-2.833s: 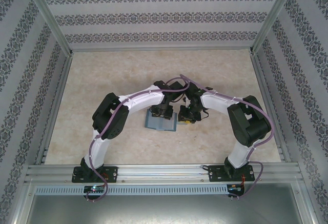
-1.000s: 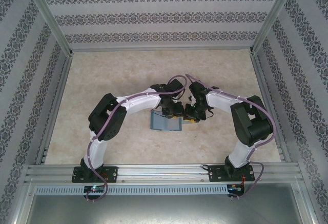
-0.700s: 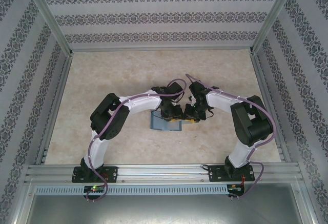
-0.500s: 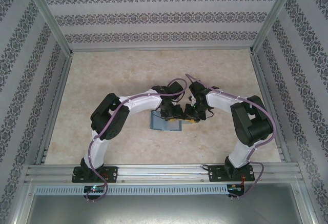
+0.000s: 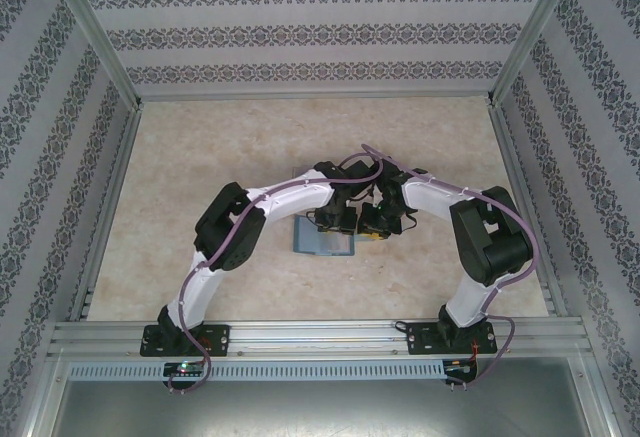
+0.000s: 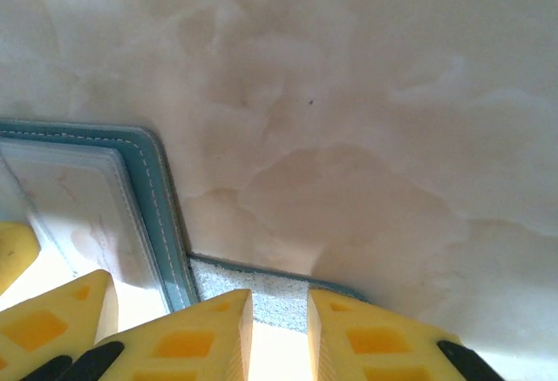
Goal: Take the credit cards out of the card holder
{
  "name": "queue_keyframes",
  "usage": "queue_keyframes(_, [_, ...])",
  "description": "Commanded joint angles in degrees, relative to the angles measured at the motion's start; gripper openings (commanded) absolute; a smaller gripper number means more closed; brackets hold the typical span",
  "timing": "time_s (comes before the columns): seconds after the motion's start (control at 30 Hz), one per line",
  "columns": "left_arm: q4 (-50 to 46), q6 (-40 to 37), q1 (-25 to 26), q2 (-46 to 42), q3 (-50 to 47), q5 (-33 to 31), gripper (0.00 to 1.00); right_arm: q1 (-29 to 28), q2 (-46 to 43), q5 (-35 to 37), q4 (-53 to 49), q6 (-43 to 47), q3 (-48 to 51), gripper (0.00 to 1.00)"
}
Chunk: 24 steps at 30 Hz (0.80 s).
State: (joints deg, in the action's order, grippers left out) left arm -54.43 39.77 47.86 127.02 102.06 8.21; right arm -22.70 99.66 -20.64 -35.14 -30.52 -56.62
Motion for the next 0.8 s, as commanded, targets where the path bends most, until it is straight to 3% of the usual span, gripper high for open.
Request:
queue_keyframes(0.0, [-7.56,-2.24,0.91,0.86,2.70,-4.65,0.42,0.13,1.43,0.78,-0.99,1.10,0.10,0.25])
queue_keyframes(0.77, [-13.30,-5.01,1.10,1.80,5.95,-6.07,0.44,0.20,1.31,0.83,-1.22,1.17,-0.18,0.25])
